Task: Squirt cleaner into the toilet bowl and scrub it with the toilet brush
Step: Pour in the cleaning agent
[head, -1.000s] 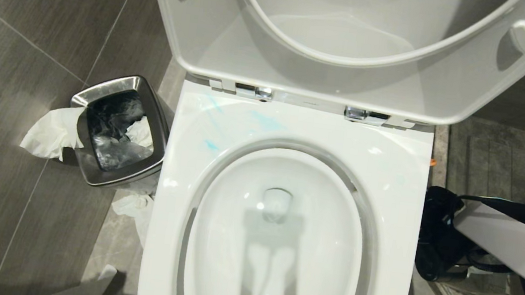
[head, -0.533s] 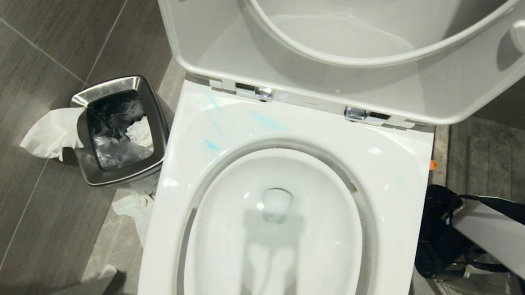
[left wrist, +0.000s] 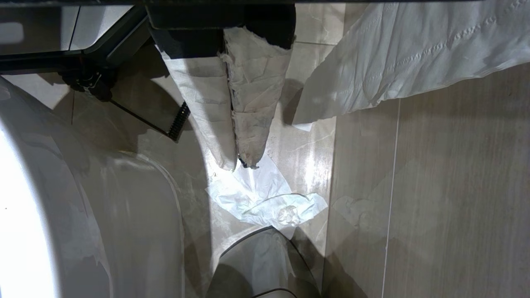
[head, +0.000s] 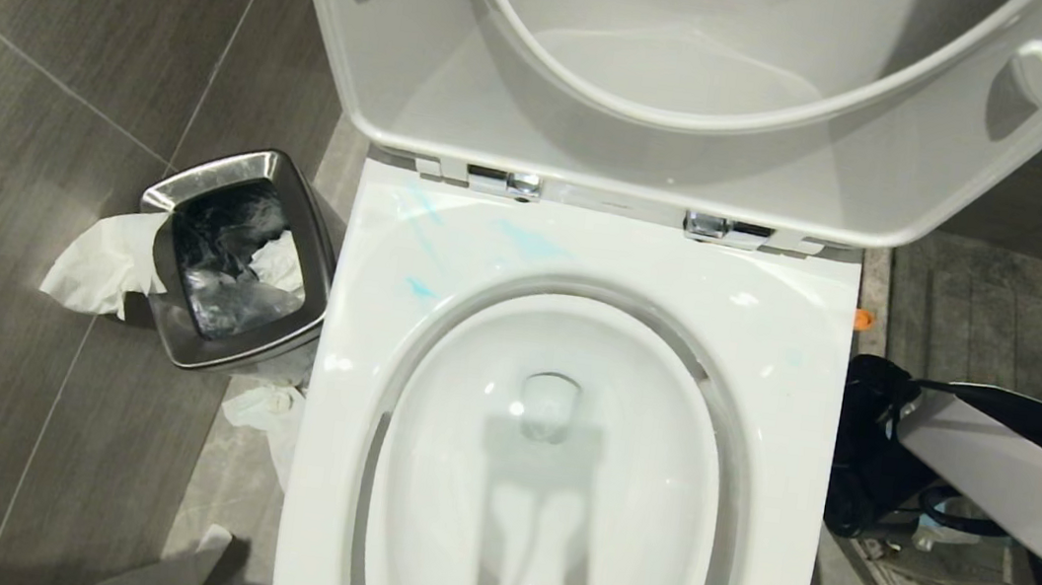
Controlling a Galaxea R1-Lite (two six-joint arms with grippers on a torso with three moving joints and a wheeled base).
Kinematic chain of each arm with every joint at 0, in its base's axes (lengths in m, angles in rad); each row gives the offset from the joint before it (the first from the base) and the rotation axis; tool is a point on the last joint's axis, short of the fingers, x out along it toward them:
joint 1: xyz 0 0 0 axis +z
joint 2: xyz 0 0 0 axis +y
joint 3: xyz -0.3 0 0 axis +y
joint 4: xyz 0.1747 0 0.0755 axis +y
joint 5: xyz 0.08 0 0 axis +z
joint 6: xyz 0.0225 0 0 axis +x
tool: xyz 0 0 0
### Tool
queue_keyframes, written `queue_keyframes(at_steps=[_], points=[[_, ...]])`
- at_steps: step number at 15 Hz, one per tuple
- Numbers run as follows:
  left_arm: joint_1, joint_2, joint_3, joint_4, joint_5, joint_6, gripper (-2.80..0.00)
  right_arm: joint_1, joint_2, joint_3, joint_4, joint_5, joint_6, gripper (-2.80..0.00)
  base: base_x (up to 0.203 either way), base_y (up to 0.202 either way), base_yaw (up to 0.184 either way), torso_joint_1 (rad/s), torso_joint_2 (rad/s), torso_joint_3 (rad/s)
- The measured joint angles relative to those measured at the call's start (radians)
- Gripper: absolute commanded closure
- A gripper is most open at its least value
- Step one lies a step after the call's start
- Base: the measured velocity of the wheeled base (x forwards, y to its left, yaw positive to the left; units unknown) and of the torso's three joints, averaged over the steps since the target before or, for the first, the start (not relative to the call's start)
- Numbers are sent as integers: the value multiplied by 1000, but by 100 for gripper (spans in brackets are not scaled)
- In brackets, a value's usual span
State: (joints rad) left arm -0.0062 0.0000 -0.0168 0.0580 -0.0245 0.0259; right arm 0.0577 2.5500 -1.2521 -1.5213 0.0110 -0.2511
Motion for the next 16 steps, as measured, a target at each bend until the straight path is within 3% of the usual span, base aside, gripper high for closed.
queue_keyframes(at_steps=[16], points=[[0, 0, 0, 0, 0, 0, 0, 9, 62, -156, 0, 1, 0, -280, 0, 0, 0, 0, 0, 0]])
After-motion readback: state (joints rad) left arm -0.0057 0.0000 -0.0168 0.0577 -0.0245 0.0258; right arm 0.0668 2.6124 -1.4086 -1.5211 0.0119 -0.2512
